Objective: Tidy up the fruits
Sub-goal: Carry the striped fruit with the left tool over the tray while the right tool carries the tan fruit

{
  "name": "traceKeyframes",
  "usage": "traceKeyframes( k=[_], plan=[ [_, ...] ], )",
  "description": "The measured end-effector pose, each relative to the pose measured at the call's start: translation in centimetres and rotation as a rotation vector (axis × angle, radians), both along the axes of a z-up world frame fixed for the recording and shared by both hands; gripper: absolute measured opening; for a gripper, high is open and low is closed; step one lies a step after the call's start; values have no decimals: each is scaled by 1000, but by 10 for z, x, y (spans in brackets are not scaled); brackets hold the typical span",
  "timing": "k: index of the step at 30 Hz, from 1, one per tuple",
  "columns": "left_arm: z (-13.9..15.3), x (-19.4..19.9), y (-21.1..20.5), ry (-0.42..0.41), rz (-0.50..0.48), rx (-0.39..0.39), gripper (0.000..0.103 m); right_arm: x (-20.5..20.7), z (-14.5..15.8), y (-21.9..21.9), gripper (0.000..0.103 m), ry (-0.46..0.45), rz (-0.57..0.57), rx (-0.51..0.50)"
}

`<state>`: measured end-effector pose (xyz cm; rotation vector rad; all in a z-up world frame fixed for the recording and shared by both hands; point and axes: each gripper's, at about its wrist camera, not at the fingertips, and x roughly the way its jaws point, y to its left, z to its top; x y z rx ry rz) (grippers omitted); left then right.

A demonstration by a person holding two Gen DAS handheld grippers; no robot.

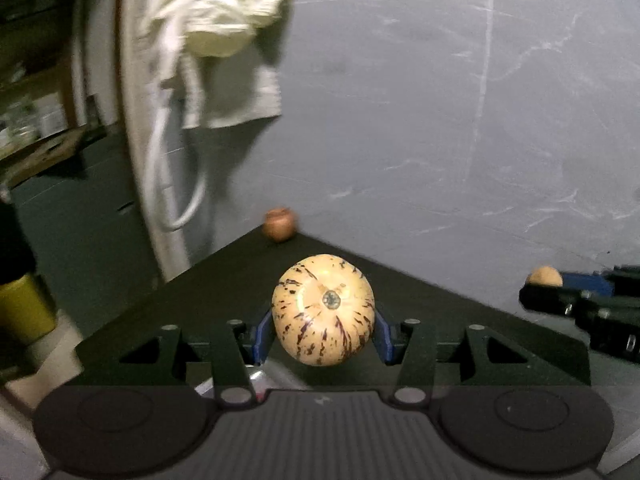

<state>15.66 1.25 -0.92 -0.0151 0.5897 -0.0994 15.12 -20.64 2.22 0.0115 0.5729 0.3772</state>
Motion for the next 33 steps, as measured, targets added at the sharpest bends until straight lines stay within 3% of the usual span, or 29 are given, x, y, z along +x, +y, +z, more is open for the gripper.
traceKeyframes(
  k=[7, 16, 26, 33],
  plan=[
    [-22, -55, 28, 70, 99, -33, 53, -24, -3, 22, 28, 15, 136, -11],
    [-72, -114, 22, 202, 133, -89, 53, -58, -40, 33, 28, 110, 253, -64],
    [-116, -128, 9, 308, 146, -133, 53, -70, -89, 38, 28, 237, 330, -123],
    [-129, -121, 4, 318, 138, -111, 53, -65, -116, 44, 28, 300, 363, -151]
  ],
)
